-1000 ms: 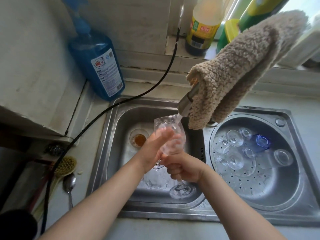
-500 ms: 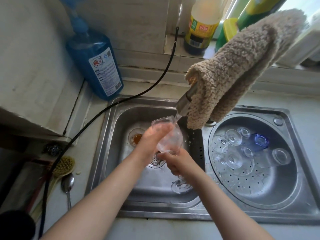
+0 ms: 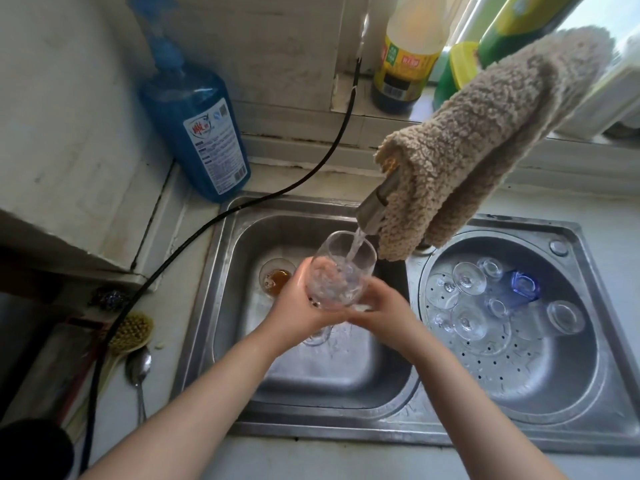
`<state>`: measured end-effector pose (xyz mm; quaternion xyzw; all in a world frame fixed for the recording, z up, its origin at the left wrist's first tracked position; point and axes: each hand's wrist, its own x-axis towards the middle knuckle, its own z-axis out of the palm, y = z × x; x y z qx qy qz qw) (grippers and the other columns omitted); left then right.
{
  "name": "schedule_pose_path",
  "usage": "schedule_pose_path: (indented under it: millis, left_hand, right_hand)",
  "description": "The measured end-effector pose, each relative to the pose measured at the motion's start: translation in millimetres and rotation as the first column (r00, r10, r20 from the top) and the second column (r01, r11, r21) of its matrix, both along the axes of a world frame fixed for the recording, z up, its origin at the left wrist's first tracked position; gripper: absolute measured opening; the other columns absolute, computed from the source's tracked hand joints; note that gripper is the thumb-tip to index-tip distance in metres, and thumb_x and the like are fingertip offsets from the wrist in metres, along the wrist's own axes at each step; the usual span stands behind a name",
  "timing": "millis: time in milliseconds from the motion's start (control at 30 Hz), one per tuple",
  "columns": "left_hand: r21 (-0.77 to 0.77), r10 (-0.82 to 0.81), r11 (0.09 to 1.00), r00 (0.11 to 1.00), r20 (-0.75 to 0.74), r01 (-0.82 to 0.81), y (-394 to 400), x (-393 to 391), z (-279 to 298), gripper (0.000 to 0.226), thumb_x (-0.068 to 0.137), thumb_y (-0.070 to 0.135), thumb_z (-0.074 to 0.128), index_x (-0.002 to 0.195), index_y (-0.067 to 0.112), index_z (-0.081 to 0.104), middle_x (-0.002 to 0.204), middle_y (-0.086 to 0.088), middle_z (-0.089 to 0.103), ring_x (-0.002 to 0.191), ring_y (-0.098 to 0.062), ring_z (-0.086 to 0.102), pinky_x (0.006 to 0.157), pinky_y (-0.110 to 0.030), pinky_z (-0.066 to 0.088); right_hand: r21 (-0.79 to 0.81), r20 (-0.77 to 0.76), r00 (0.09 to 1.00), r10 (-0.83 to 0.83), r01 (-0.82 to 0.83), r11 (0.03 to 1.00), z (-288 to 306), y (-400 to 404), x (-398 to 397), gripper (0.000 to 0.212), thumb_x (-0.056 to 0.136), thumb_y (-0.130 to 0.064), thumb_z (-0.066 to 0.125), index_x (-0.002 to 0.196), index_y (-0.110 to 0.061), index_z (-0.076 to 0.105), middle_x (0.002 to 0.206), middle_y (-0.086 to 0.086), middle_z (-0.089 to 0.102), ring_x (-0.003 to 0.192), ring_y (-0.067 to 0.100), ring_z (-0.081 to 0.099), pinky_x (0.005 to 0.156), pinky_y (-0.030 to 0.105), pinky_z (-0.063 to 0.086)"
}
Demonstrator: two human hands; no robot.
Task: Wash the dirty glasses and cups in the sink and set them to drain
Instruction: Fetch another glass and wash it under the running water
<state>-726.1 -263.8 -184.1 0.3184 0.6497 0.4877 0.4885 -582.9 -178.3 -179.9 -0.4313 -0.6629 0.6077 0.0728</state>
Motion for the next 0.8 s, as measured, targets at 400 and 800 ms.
schedule_pose_path:
  millis: [400, 800]
  left_hand:
    - [-0.084, -0.133, 0.990, 0.939, -0.318, 0.112, -4, -19, -22, 0.083, 0.055, 0.023, 0.091, 0.124, 0.030, 0.046, 0.110, 0.011, 0.064, 0.101, -0.010, 0.064, 0.085, -0.038, 0.055]
    - [-0.211, -0.324, 0.946, 0.671, -0.667, 0.247, -2, -46, -14, 0.080, 0.066, 0.018, 0.083, 0.135, 0.025, 0.044, 0.133, 0.008, 0.051, 0.117, -0.014, 0.052, 0.098, -0.035, 0.045]
  right_hand:
    - [0.474, 0.478, 0.676, 0.561, -0.736, 0.482, 55, 13, -21, 0.051, 0.082, -0.013, 0.063, 0.132, -0.022, 0.055, 0.137, -0.002, 0.053, 0.128, 0.016, 0.044, 0.107, 0.021, 0.027]
    - [0.114, 0.849, 0.045, 0.527, -0.989, -0.099, 21, 17, -44, 0.073, 0.095, -0.016, 0.047, 0.152, -0.017, 0.002, 0.160, 0.001, 0.005, 0.146, 0.023, 0.010, 0.118, 0.031, 0.005]
